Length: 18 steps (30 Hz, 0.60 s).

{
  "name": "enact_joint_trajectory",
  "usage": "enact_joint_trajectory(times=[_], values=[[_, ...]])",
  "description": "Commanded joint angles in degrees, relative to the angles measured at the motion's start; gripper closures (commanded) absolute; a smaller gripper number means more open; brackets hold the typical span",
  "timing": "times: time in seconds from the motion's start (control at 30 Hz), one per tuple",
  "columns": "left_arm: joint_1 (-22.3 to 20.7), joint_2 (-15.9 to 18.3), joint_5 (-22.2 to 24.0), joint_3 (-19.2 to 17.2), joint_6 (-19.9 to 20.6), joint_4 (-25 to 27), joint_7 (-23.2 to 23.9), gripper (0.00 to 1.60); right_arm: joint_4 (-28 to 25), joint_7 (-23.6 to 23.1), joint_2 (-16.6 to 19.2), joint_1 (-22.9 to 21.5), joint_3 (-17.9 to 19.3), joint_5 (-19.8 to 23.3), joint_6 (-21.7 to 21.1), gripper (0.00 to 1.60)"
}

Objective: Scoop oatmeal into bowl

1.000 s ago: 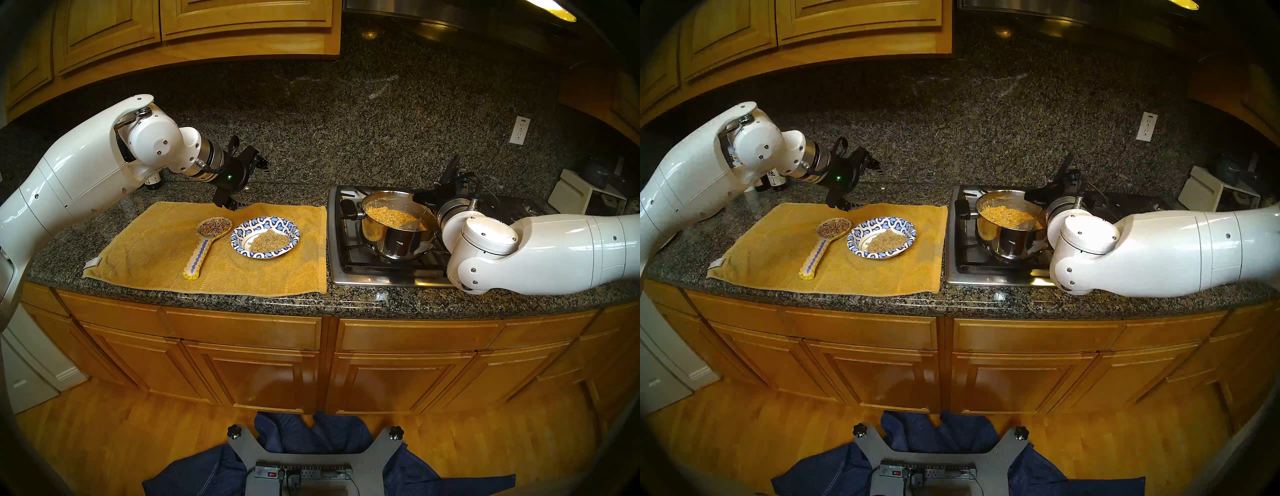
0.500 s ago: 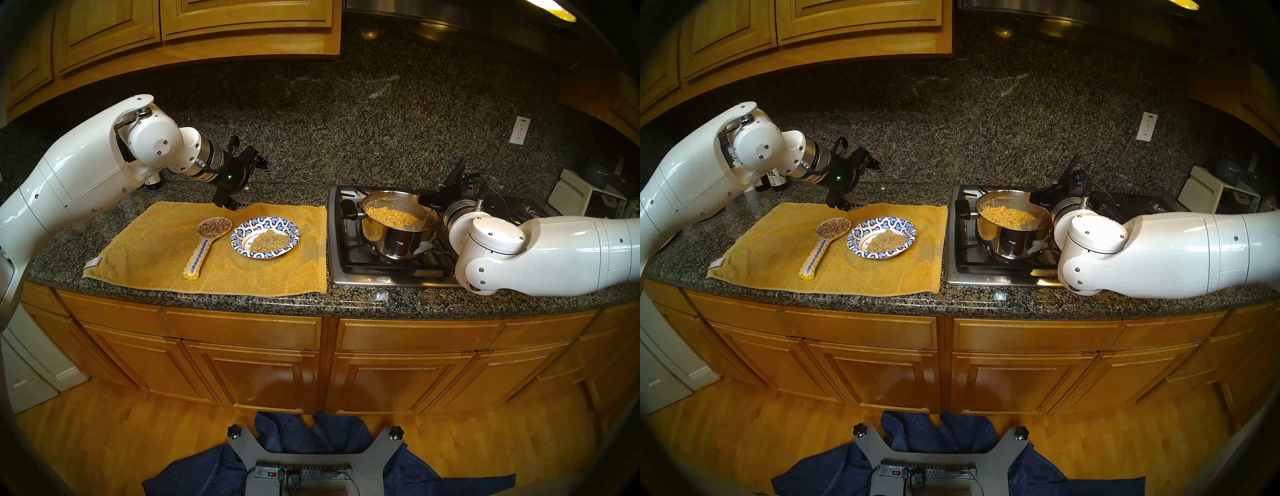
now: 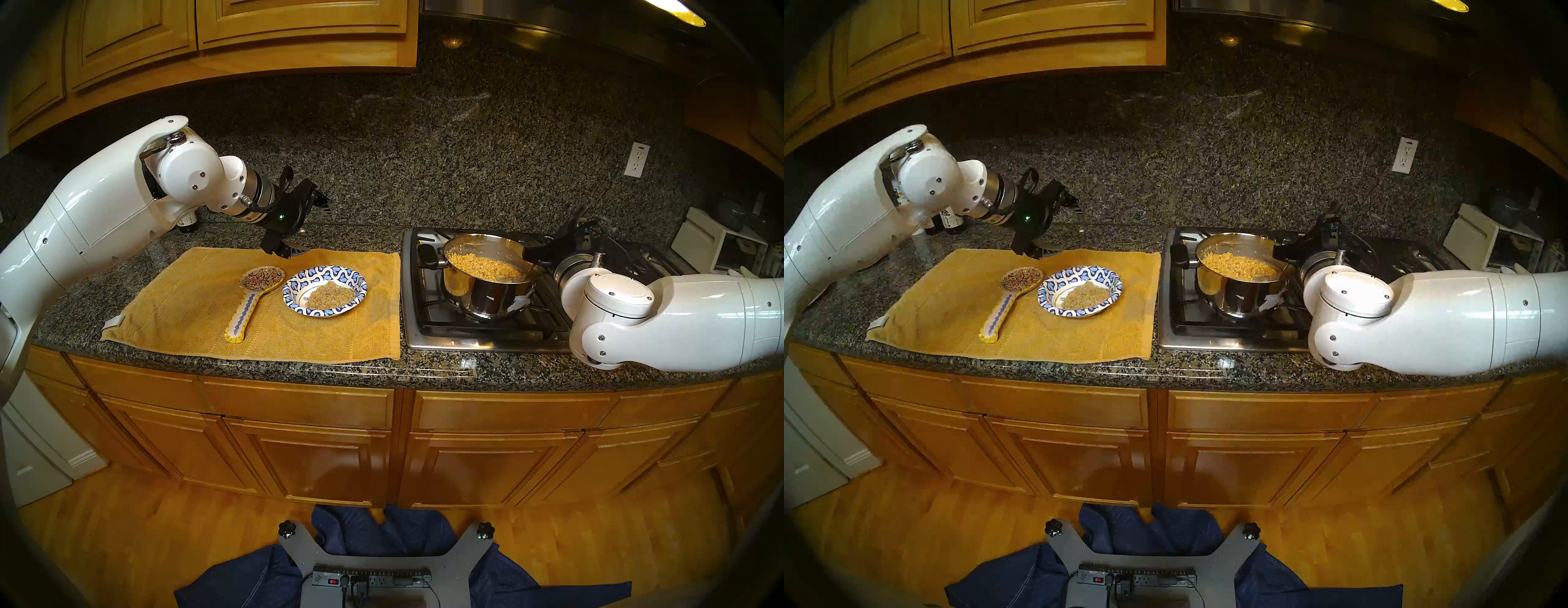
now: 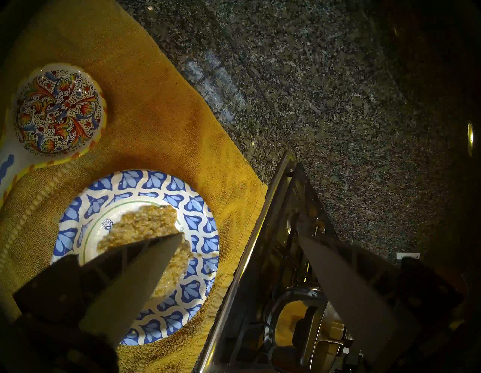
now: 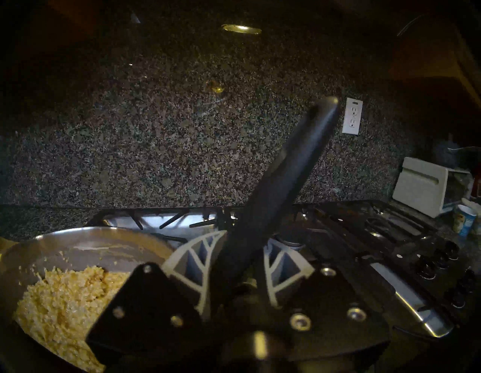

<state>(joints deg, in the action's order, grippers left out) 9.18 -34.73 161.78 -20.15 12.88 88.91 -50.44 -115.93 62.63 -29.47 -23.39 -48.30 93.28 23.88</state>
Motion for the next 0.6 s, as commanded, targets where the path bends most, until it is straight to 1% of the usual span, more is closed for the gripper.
enact_joint_trajectory(times=[0.0, 0.13, 0.2, 0.27, 0.3, 0.33, 0.37, 0.5, 0.53, 0.57], values=[[-2.3, -0.1, 0.1, -2.0, 0.1, -0.1, 1.0, 0.00, 0.3, -0.4, 1.5, -1.7, 0.5, -0.3, -0.1, 0.95], [-2.3, -0.1, 0.1, -2.0, 0.1, -0.1, 1.0, 0.00, -0.1, -0.6, 1.9, -1.9, 0.6, -0.3, -0.4, 0.92], [-2.3, -0.1, 0.1, -2.0, 0.1, -0.1, 1.0, 0.00, -0.7, -1.1, 2.7, -2.4, 0.5, -0.5, -0.6, 0.91], [-2.3, -0.1, 0.1, -2.0, 0.1, -0.1, 0.9, 0.00, -1.3, -1.4, 3.4, -2.9, 0.3, -0.8, -0.9, 0.83], [-2.3, -0.1, 0.1, -2.0, 0.1, -0.1, 0.9, 0.00, -1.6, -1.6, 3.9, -3.1, 0.2, -1.1, -1.0, 0.72], [-2.3, -0.1, 0.1, -2.0, 0.1, -0.1, 0.9, 0.00, -1.9, -1.6, 4.2, -3.4, 0.2, -1.2, -1.2, 0.50], [-2.2, -0.1, 0.1, -2.0, 0.1, -0.1, 0.9, 0.00, -2.2, -1.6, 4.6, -3.7, 0.2, -1.3, -1.4, 0.42], [-2.2, -0.1, 0.1, -2.0, 0.1, -0.1, 0.9, 0.00, -3.2, -1.7, 5.8, -4.7, 0.0, -1.6, -2.1, 0.24], [-2.2, -0.1, 0.1, -2.0, 0.1, -0.1, 0.9, 0.00, -3.4, -1.7, 6.1, -4.9, 0.0, -1.7, -2.2, 0.24], [-2.2, -0.1, 0.1, -2.0, 0.1, -0.1, 0.9, 0.00, -3.7, -1.7, 6.4, -5.1, -0.1, -1.8, -2.4, 0.17]])
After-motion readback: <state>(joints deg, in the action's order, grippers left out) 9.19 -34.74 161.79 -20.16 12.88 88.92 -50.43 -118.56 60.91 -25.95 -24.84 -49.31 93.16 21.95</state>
